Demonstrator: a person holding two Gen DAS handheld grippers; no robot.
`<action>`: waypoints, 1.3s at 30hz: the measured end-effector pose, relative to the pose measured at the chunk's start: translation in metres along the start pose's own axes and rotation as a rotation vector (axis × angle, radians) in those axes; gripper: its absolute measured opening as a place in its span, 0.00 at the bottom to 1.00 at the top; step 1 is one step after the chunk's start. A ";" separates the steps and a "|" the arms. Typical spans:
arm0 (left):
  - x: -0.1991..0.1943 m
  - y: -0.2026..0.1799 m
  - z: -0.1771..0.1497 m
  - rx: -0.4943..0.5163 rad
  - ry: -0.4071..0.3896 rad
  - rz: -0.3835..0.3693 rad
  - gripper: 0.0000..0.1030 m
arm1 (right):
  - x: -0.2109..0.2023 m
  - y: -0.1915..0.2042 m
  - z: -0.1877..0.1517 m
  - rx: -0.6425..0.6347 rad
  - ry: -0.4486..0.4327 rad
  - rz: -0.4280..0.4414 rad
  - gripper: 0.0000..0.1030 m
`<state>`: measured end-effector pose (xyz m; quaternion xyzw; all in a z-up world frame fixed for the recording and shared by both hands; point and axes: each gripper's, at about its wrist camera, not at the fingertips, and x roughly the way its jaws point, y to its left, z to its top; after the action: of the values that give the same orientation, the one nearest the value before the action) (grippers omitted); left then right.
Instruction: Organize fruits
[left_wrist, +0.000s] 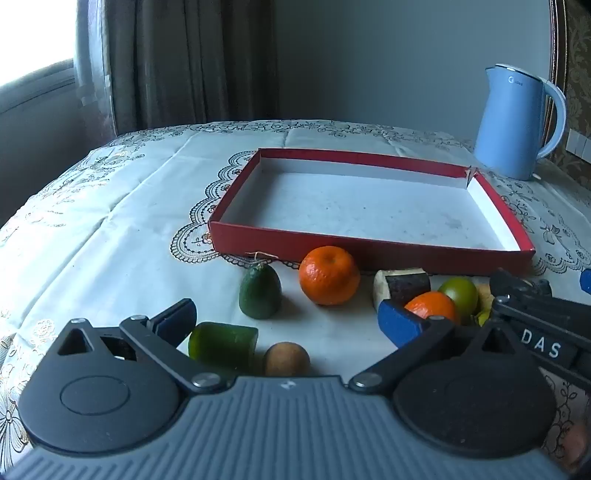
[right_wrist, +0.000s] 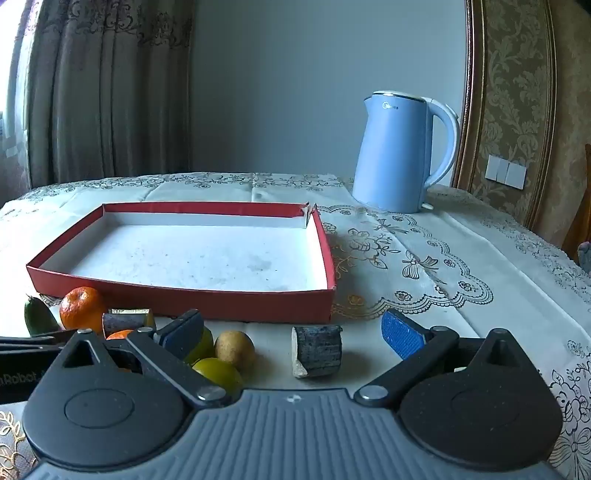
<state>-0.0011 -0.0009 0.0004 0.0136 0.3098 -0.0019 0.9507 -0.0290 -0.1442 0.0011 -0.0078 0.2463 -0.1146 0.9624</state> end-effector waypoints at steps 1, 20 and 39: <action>-0.001 -0.001 0.000 0.000 -0.001 0.000 1.00 | 0.000 -0.001 -0.001 0.002 0.001 0.001 1.00; -0.001 0.001 0.000 0.004 0.009 -0.010 1.00 | 0.000 -0.006 -0.001 0.044 0.008 0.032 1.00; 0.002 0.003 -0.001 -0.005 0.010 -0.010 1.00 | -0.001 -0.015 -0.001 0.071 0.016 0.044 1.00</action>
<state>-0.0001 0.0023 -0.0018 0.0095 0.3144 -0.0059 0.9492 -0.0331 -0.1582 0.0014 0.0328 0.2500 -0.1024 0.9623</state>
